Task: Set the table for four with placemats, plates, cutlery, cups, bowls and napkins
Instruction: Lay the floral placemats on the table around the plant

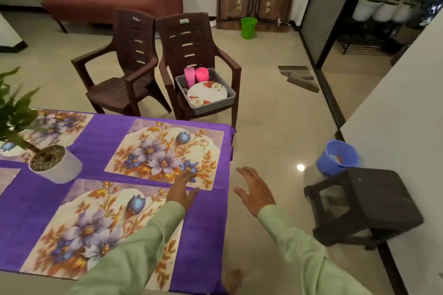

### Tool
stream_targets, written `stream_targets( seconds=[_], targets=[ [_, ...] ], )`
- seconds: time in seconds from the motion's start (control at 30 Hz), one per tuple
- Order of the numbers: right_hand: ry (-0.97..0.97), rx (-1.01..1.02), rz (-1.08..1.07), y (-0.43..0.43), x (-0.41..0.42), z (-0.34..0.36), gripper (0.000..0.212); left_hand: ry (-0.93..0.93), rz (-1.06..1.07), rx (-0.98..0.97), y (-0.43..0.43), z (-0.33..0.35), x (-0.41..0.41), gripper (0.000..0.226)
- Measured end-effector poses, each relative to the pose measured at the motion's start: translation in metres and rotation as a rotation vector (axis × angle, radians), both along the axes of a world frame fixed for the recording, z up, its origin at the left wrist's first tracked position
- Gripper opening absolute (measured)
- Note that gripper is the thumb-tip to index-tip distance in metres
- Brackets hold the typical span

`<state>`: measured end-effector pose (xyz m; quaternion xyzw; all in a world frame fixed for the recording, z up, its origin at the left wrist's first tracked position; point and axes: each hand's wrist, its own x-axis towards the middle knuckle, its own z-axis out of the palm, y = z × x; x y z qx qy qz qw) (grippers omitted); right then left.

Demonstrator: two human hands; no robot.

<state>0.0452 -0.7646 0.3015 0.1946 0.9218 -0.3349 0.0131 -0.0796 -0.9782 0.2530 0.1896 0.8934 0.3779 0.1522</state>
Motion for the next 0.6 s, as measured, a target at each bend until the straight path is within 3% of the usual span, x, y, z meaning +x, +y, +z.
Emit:
stream_targets(
  seconds=[0.17,0.3,0.43,0.6],
  targets=[
    [-0.034,0.014,0.132,0.046,-0.051,-0.01,0.057,0.006,0.167,0.115,0.034,-0.022,-0.027,0.04],
    [-0.072,0.043,0.194,0.087,-0.1,-0.021,0.055,0.0,0.313,0.173,0.046,-0.07,-0.066,0.058],
    [-0.111,0.029,0.281,0.11,-0.15,-0.031,0.053,-0.074,0.47,0.134,0.07,-0.049,-0.075,0.042],
    [-0.153,-0.062,0.265,0.106,-0.215,-0.054,0.057,-0.127,0.599,0.098,0.089,-0.037,-0.091,0.041]
  ],
)
